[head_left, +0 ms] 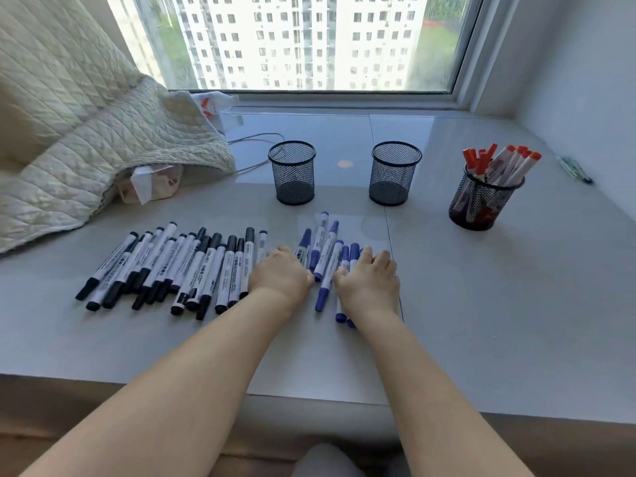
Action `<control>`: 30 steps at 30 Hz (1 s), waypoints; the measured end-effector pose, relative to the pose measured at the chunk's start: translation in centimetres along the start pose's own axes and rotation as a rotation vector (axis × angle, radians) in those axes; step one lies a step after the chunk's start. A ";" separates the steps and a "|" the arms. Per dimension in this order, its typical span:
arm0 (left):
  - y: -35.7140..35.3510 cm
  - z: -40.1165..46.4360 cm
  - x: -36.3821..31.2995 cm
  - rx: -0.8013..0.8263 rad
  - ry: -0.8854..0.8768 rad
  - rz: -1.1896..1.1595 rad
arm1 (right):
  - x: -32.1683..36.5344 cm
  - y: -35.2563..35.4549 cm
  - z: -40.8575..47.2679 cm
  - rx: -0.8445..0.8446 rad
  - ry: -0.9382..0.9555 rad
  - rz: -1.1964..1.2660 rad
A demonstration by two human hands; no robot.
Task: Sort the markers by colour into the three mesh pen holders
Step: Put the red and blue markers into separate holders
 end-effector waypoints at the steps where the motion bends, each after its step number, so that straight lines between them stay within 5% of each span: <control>1: -0.3 0.0 0.1 0.011 0.023 -0.010 | -0.1 0.1 0.0 0.005 0.000 -0.006; 23: -0.5 -1.3 0.6 0.008 0.068 -0.094 | -4.4 1.6 0.7 0.070 -0.066 0.030; 30: -0.5 -1.4 0.1 -0.001 0.205 -0.504 | -5.7 2.0 2.1 0.097 -0.103 0.104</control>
Point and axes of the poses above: each hand's wrist, its own z-axis towards the middle knuckle, its own y-axis out of the back of the hand, x = y × z, the point moved 9 cm from there along z, towards the middle knuckle, and after that the axes turned 9 degrees about -x, right-handed, at the moved point
